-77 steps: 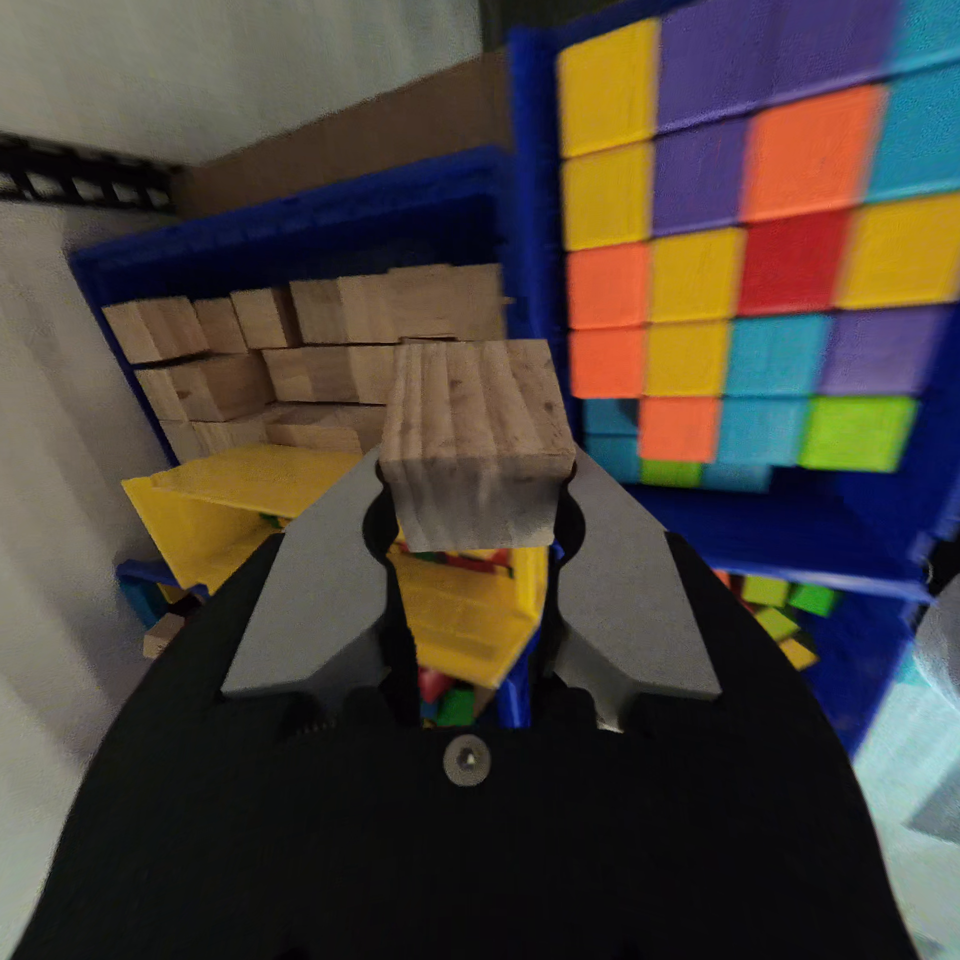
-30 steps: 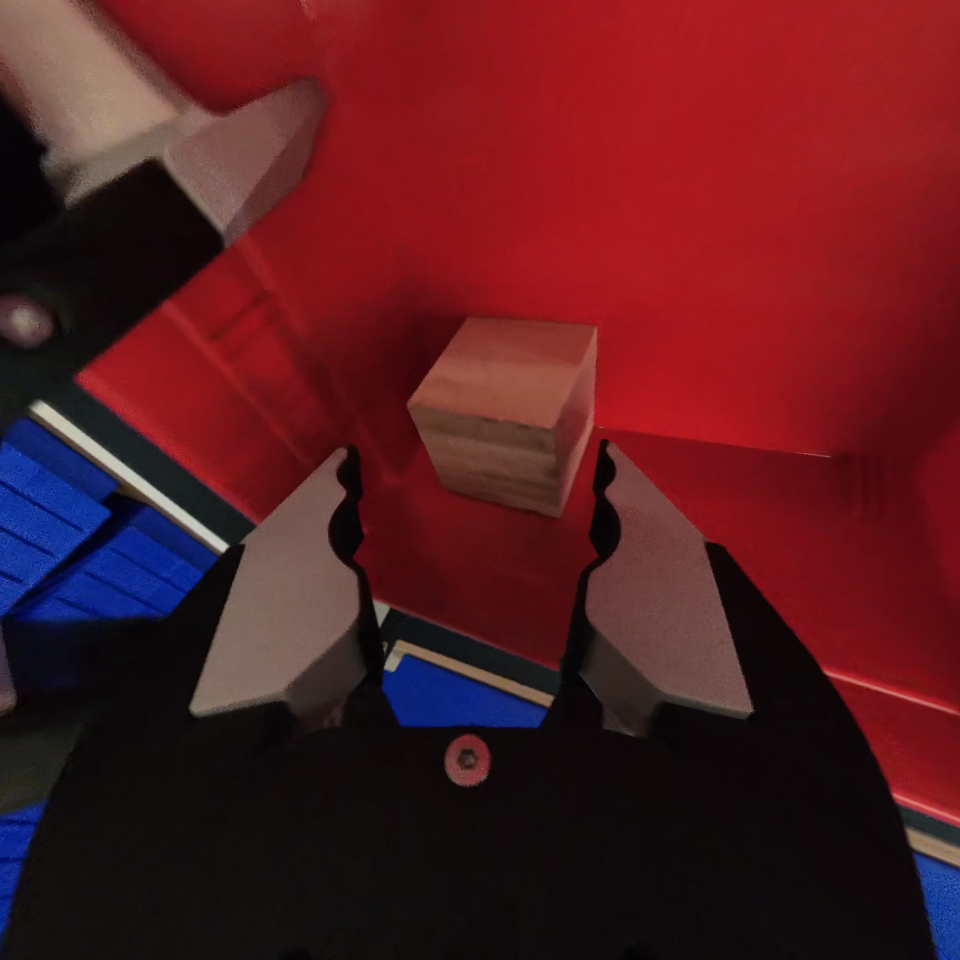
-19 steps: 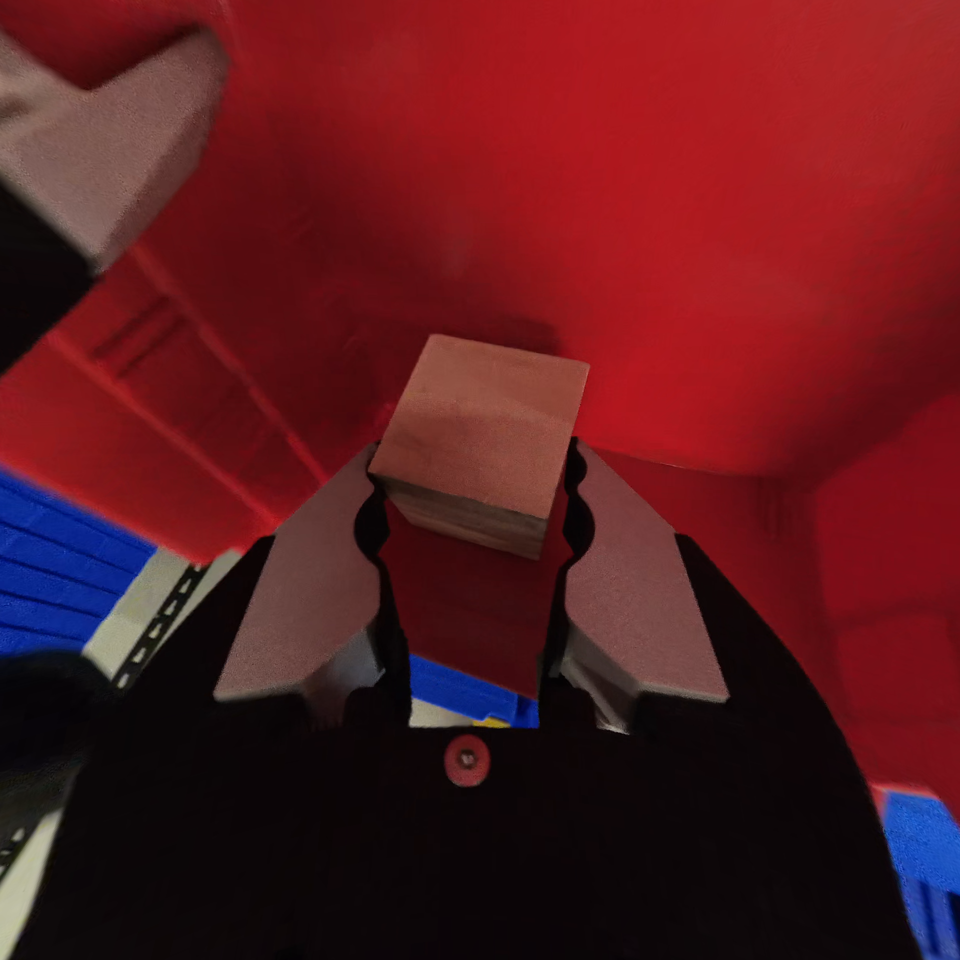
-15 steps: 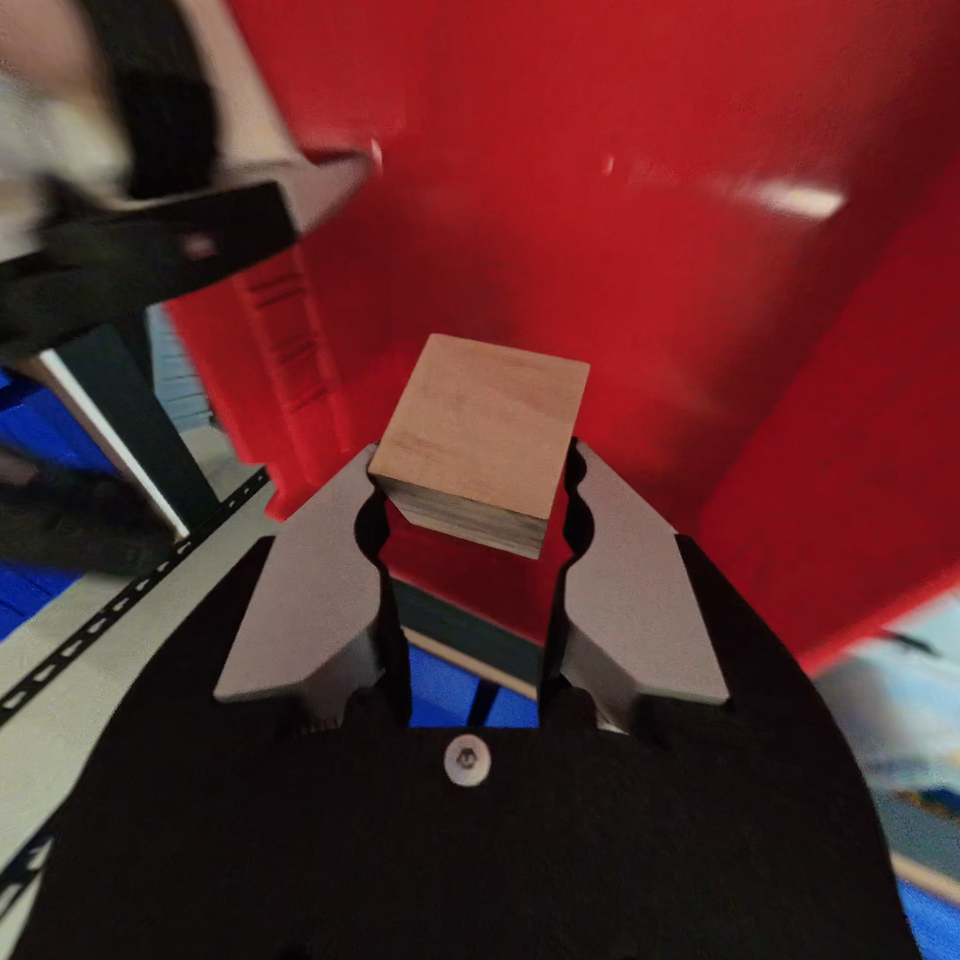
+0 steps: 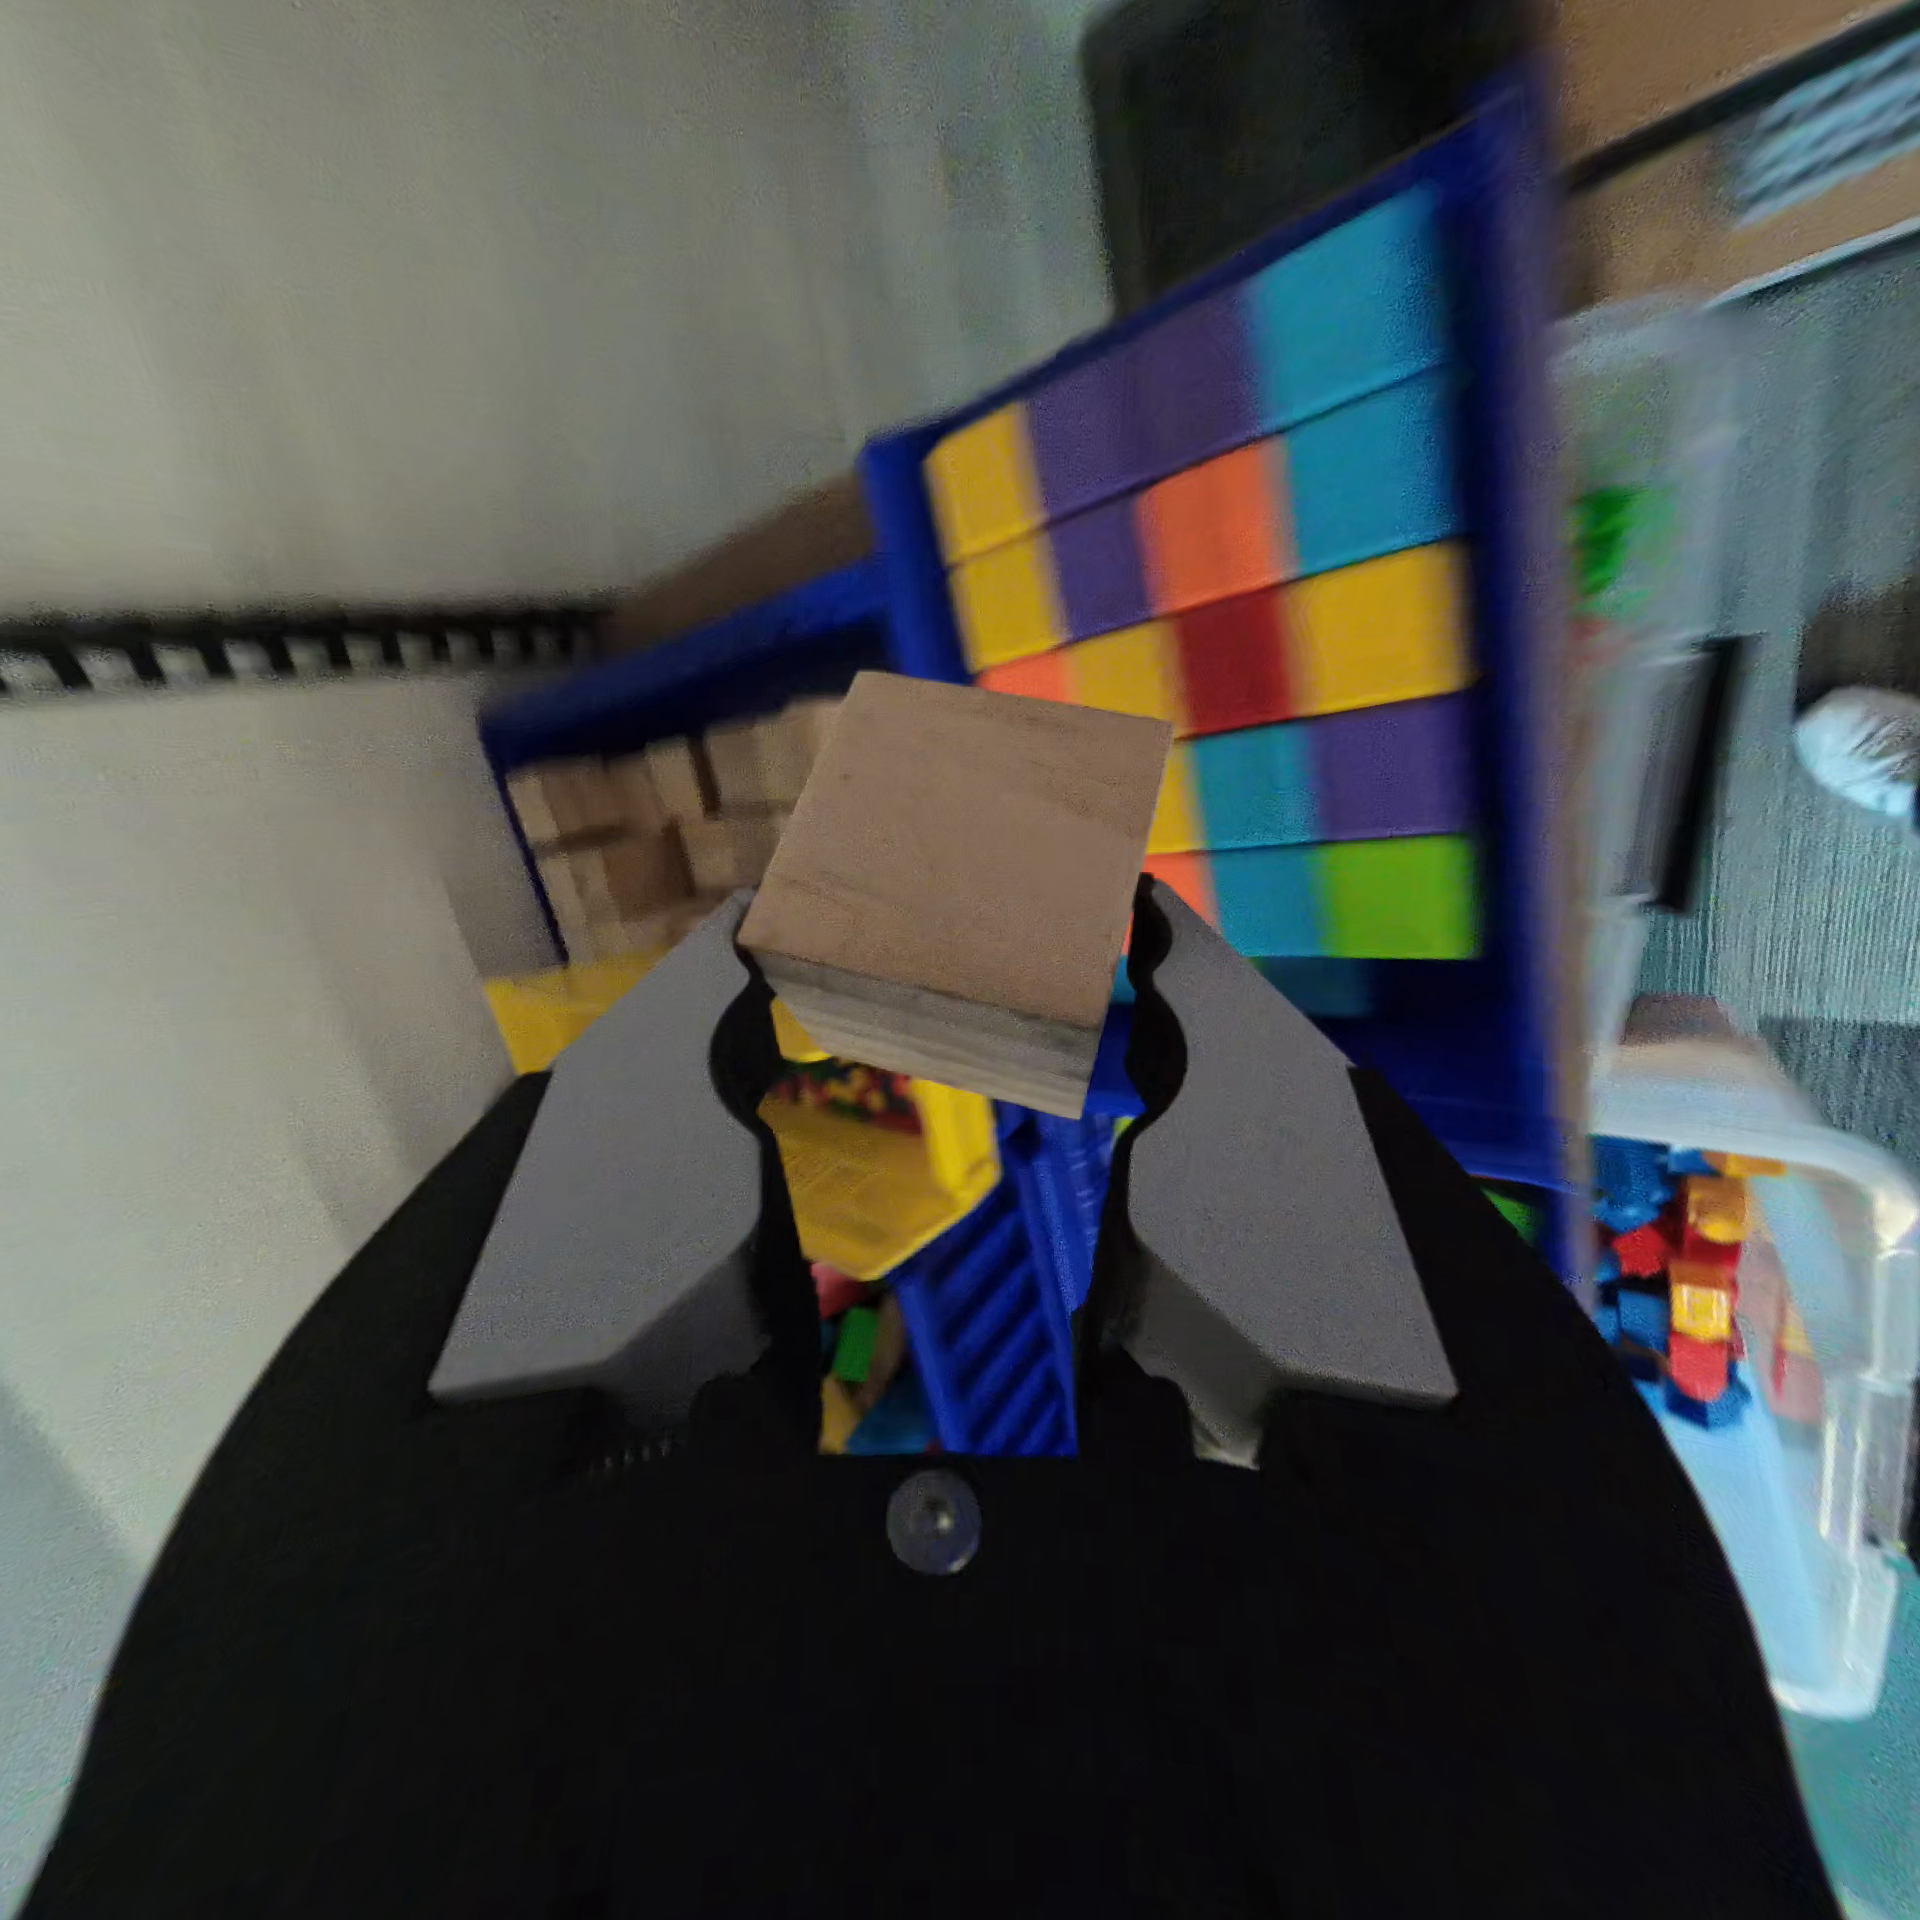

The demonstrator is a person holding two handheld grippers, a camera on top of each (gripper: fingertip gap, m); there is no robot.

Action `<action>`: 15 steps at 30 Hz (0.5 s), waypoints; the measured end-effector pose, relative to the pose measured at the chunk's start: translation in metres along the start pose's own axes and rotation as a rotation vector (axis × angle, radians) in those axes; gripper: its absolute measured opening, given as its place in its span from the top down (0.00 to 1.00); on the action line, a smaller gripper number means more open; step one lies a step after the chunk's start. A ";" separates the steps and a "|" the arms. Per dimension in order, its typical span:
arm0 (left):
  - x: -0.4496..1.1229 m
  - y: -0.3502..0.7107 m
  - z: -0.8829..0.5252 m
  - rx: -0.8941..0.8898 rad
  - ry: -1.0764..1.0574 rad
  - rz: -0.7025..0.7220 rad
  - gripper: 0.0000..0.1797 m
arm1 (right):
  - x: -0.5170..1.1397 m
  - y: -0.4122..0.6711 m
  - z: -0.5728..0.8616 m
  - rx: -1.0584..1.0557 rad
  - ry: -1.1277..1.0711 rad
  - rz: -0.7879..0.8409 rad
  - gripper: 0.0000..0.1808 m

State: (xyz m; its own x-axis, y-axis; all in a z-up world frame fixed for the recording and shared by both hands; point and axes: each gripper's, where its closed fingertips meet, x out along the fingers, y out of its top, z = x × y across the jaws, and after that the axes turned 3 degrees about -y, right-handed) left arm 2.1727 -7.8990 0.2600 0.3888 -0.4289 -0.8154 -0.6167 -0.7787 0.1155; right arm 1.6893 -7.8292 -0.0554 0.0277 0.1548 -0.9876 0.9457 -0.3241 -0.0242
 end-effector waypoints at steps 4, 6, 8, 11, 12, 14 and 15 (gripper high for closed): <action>0.112 -0.048 -0.098 -0.099 -0.090 -0.387 0.63 | 0.004 0.007 0.024 0.125 0.012 0.046 0.99; 0.160 -0.068 -0.126 -0.106 -0.120 -0.542 0.63 | 0.007 0.006 0.030 0.181 0.018 0.058 0.99; 0.201 -0.085 -0.143 -0.121 -0.153 -0.654 0.63 | 0.012 0.004 0.034 0.237 0.022 0.075 0.99; 0.246 -0.104 -0.143 -0.158 -0.271 -0.758 0.63 | 0.018 -0.005 0.035 0.298 0.043 0.068 0.99; 0.256 -0.111 -0.141 -0.154 -0.303 -0.788 0.63 | 0.019 -0.009 0.036 0.316 0.044 0.063 1.00; 0.273 -0.118 -0.136 -0.141 -0.346 -0.805 0.63 | 0.020 -0.016 0.040 0.347 0.031 0.051 1.00; 0.280 -0.118 -0.132 -0.152 -0.373 -0.799 0.63 | 0.021 -0.020 0.042 0.359 0.026 0.044 0.99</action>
State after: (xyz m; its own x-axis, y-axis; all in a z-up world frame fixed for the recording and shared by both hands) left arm 2.4447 -7.9874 0.0929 0.3997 0.4237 -0.8129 -0.1497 -0.8447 -0.5139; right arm 1.6578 -7.8585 -0.0818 0.0786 0.1560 -0.9846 0.7697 -0.6372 -0.0395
